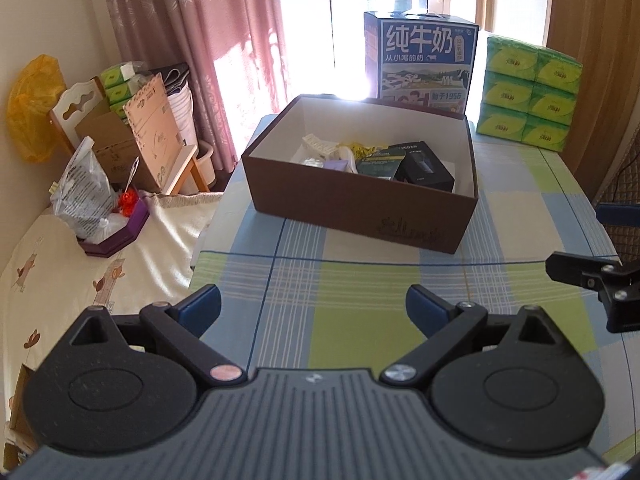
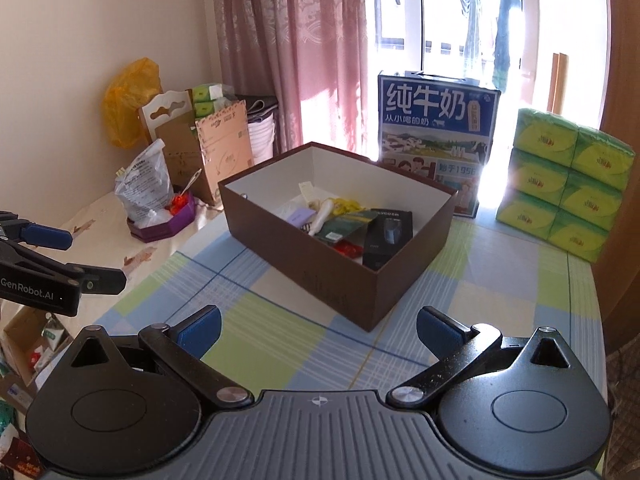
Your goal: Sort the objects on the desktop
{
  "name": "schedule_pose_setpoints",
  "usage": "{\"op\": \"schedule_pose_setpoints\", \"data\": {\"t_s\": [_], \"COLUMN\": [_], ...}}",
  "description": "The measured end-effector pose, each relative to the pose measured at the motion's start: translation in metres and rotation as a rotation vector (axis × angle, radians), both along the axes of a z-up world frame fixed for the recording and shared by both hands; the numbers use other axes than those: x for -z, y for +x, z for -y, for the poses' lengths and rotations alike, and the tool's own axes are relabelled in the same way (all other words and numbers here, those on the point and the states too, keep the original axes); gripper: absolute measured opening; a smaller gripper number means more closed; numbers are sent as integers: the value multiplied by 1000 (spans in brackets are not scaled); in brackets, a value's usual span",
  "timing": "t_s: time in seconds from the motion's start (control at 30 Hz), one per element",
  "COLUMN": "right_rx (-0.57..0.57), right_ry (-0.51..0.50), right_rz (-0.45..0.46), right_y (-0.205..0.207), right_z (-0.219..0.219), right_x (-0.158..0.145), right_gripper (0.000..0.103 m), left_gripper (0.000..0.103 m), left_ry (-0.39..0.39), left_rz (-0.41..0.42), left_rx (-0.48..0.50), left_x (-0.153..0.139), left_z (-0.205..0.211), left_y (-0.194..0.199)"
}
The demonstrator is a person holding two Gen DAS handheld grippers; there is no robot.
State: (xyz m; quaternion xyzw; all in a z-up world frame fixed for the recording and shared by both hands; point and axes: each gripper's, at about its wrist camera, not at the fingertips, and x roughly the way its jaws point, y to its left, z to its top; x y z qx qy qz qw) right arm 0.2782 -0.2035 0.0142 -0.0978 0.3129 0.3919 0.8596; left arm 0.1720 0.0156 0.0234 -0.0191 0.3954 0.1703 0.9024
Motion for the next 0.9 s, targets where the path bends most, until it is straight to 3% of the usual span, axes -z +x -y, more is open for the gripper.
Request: {"op": "schedule_pose_setpoints", "data": {"t_s": [0.9], "right_rx": [-85], "right_ry": [-5], "right_rz": [14], "right_y": [-33], "right_z": [41], "right_x": [6], "right_gripper": [101], "left_gripper": [98], "left_ry": [22], "left_rz": [1], "left_rx": [-85], "left_x": [6], "left_z": [44], "left_y": [-38]}}
